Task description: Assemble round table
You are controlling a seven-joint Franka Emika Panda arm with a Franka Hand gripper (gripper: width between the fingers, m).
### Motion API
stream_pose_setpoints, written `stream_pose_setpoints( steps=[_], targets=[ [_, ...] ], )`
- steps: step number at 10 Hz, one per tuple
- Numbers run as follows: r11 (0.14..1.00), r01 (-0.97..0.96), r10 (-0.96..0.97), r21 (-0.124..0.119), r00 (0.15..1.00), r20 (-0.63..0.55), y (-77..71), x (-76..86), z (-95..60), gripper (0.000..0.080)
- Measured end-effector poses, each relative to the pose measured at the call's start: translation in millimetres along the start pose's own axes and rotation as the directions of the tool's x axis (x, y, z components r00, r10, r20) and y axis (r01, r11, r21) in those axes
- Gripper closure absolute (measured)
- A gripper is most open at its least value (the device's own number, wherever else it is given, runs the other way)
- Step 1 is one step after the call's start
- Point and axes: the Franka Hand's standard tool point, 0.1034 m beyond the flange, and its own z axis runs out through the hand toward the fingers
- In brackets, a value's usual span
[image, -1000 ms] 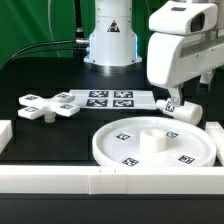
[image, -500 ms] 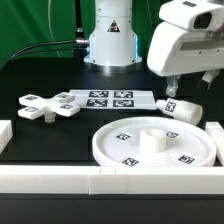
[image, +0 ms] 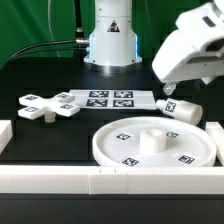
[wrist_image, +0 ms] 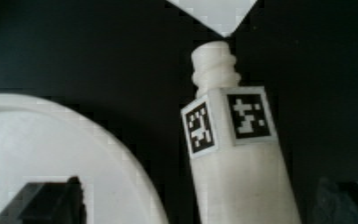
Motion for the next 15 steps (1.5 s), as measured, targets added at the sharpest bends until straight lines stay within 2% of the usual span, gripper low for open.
stream_pose_setpoints(
  steps=[1, 2, 4, 5, 6, 12, 15],
  targets=[
    [1.0, -0.014, 0.015, -0.027, 0.998, 0.064, -0.2, 3.4, 0.9, 0.0151],
    [1.0, -0.012, 0.014, -0.017, 0.991, 0.13, -0.6, 0.8, 3.5, 0.0151],
    [1.0, -0.008, 0.011, -0.013, 0.97, 0.243, -2.3, 1.4, 8.1, 0.0151],
    [1.0, -0.008, 0.011, -0.009, 0.947, 0.321, -4.3, -2.7, 13.1, 0.0151],
    [1.0, -0.009, 0.008, -0.001, 0.927, 0.375, -6.8, 0.9, 22.2, 0.0151],
    [1.0, 0.012, -0.013, 0.007, 0.94, 0.342, -20.2, 23.9, 44.8, 0.0151],
    [1.0, 0.013, -0.015, 0.008, 0.941, 0.338, -20.8, 25.5, 47.3, 0.0151]
  ],
)
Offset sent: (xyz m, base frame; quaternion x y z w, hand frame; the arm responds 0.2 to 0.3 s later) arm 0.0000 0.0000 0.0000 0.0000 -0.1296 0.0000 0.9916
